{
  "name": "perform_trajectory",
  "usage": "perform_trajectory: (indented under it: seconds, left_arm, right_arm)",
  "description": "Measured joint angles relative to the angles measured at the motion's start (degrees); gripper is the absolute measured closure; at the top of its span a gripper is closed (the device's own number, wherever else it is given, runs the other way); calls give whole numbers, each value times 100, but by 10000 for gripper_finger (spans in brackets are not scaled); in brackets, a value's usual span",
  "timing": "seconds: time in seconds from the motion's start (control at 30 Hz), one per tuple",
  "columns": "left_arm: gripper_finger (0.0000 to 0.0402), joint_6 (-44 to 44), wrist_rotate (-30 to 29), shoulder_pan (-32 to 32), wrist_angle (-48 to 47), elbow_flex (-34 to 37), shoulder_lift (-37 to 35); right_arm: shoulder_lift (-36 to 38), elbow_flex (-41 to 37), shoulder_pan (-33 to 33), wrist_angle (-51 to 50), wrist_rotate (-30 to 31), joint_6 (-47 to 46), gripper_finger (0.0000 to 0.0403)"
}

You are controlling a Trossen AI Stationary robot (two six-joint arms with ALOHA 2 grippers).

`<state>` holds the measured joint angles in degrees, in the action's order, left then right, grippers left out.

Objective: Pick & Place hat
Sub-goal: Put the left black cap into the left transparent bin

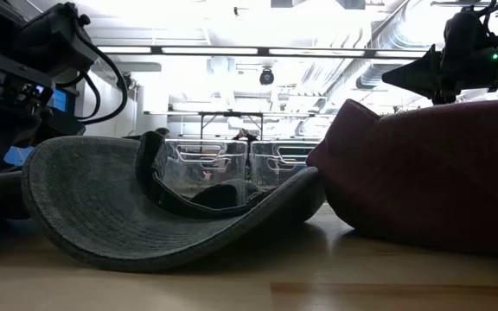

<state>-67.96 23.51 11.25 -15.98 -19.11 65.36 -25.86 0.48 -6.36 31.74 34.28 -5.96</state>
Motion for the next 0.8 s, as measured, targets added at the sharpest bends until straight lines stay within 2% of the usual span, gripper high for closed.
perform_trajectory:
  seconds: [0.17, 0.27, 0.8]
  left_arm:
    - [190, -5, 3, 0, -7, 4, 4]
    - [205, -42, -4, 0, -19, 11, 7]
    - [387, 248, 5, 0, -67, 28, 16]
  right_arm:
    - [-1, 1, -1, 1, 0, 0, 394]
    - [0, 0, 0, 0, 1, 0, 394]
    - [1, 1, 1, 1, 0, 0, 395]
